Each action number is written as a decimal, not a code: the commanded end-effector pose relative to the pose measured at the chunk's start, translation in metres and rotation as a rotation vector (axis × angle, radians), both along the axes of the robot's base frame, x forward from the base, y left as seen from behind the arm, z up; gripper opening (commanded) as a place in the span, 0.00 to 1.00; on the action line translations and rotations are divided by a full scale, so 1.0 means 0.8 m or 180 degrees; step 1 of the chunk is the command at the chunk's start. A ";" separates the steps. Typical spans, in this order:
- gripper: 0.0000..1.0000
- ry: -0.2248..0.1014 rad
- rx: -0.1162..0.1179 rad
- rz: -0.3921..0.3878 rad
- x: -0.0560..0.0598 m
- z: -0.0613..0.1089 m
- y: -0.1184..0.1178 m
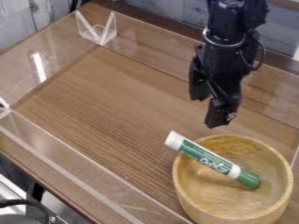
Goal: Put the blue object in the brown bowl
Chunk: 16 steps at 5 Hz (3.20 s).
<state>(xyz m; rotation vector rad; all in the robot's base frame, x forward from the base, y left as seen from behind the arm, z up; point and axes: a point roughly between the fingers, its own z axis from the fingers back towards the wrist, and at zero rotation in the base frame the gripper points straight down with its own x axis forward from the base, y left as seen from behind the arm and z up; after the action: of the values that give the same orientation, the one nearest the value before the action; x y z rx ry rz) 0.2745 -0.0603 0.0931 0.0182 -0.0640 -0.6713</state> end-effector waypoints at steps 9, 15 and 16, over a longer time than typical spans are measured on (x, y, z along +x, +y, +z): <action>1.00 -0.0208 -0.0150 -0.0800 -0.008 -0.007 -0.026; 1.00 -0.0360 -0.0271 -0.1498 -0.034 -0.053 -0.071; 1.00 -0.0369 -0.0280 -0.1505 -0.036 -0.060 -0.073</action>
<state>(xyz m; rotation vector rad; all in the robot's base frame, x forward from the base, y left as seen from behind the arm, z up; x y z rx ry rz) 0.2423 -0.1139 0.0381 -0.0481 -0.1837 -1.1243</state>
